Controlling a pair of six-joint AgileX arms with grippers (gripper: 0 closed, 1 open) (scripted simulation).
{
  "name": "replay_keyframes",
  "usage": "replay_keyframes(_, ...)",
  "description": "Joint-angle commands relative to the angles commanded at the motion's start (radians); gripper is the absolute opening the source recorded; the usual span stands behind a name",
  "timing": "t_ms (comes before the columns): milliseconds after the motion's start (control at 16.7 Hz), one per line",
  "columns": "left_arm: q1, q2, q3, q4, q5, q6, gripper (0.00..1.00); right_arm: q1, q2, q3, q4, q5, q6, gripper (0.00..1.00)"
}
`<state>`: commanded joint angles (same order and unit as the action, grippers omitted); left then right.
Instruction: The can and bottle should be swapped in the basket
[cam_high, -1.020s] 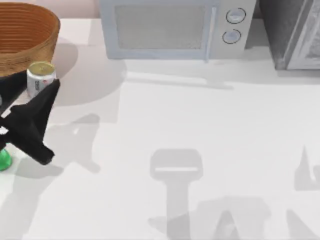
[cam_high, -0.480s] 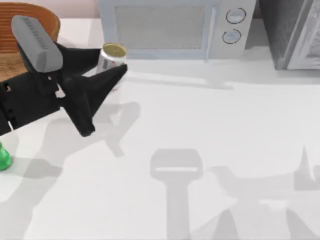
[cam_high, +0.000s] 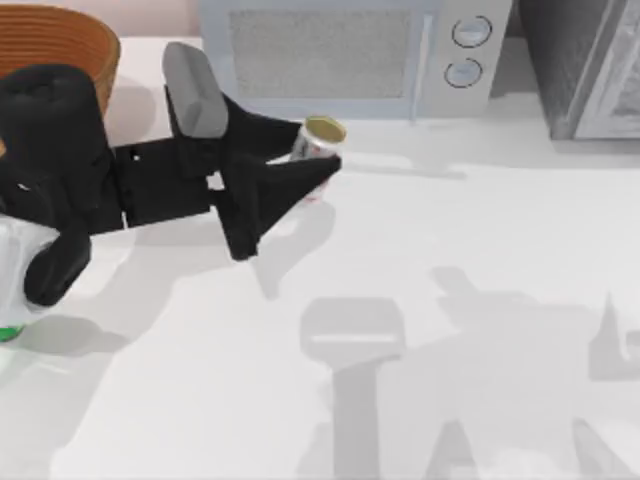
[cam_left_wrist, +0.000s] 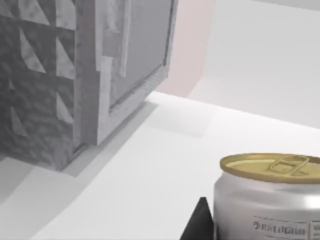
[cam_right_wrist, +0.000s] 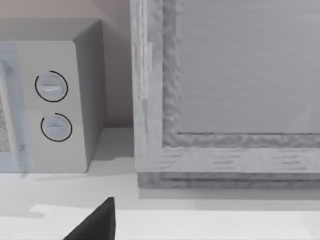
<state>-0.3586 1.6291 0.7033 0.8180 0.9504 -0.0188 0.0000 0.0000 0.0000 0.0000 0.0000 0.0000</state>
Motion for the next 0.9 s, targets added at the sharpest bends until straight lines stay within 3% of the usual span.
replay_keyframes(660,-0.055,0.600,0.254,0.355,0.214,0.006,0.00,0.000,0.000,0.000,0.000,0.000,0.000,1.00)
replay_keyframes(900,-0.055,0.806,0.354,0.491,0.256,0.023,0.00,0.000,0.000,0.000,0.000,0.000,0.000,1.00)
